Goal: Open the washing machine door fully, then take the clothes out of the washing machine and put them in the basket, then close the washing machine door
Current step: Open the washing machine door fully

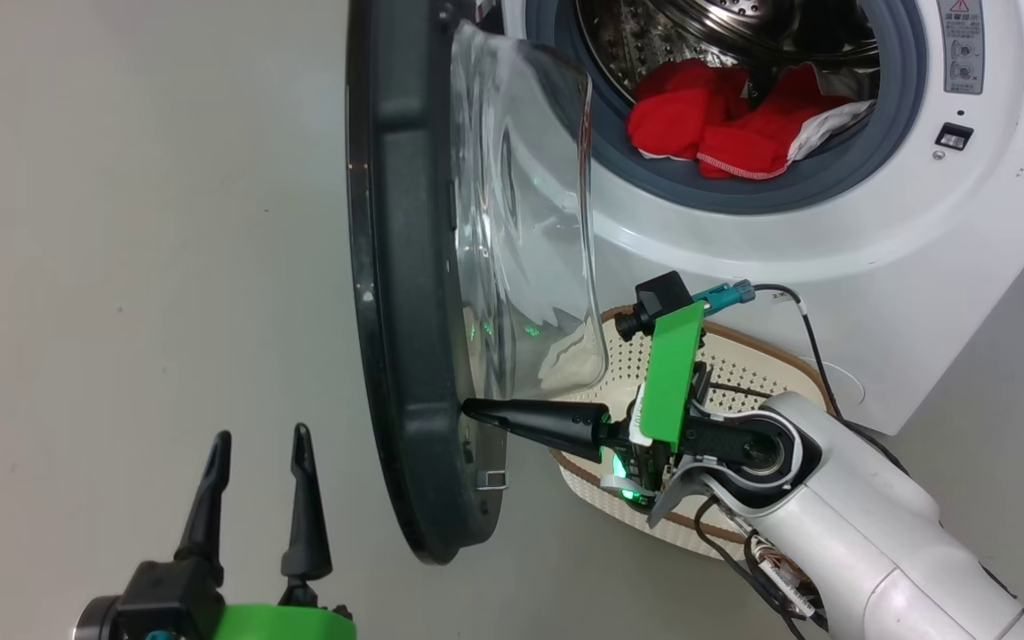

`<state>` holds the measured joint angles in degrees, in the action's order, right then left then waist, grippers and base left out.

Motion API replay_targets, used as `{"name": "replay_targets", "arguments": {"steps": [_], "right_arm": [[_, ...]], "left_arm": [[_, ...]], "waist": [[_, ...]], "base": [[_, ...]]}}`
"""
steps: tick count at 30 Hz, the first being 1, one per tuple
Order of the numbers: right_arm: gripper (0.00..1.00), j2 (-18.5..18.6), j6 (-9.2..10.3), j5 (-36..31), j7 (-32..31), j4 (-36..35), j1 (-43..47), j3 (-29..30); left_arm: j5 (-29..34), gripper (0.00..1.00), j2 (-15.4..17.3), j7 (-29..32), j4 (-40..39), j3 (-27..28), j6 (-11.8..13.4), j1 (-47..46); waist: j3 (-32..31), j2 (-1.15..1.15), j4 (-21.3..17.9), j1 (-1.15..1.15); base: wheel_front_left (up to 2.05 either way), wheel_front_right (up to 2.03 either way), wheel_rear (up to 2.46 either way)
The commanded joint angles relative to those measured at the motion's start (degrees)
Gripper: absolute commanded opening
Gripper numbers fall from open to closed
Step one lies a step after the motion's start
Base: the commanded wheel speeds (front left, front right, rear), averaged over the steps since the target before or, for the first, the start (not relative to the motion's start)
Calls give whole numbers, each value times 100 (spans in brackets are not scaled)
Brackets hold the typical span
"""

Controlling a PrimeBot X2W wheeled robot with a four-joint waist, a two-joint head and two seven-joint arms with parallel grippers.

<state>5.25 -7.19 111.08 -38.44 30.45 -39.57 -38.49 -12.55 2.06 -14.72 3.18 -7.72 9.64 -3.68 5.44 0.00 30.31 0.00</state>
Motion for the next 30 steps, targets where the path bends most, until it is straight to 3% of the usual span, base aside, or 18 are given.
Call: {"name": "replay_targets", "arguments": {"steps": [1, 14, 16, 17, 18, 19, 30], "right_arm": [[0, -177, -30, -57, -35, -112, -122, -15], [0, -223, -30, -255, -20, -15, -60, 117], [43, -222, -30, -372, 76, 18, -58, 134], [77, -214, -30, -433, 127, 17, -52, 153], [77, -214, -30, -433, 127, 17, -52, 153], [100, -201, -30, -476, 192, 29, -33, 188], [100, 260, -30, -1987, 1673, -64, 205, 91]], "left_arm": [[-42, 100, 82, -28, -170, 191, 56, -21], [-7, 100, 104, -28, -93, 179, 55, -6], [-5, 100, 120, -22, -64, 171, 58, -8], [-6, 100, 128, -15, -52, 170, 61, -10], [-6, 100, 128, -15, -52, 170, 61, -10], [-8, 100, 136, -8, -42, 170, 65, -13], [-30, 100, 271, 162, 37, 146, 65, 64]], "waist": [[10, 0, 4, 0], [-62, 0, -22, 0], [-83, 0, -32, 0], [-95, 0, -38, 0], [-95, 0, -38, 0], [-110, 0, -44, 0], [-336, 0, -144, 0]], "base": [[0, 0, 0], [0, 0, 0], [0, 0, 0], [0, 0, 0], [0, 0, 0], [0, 0, 0], [0, 0, 0]]}}
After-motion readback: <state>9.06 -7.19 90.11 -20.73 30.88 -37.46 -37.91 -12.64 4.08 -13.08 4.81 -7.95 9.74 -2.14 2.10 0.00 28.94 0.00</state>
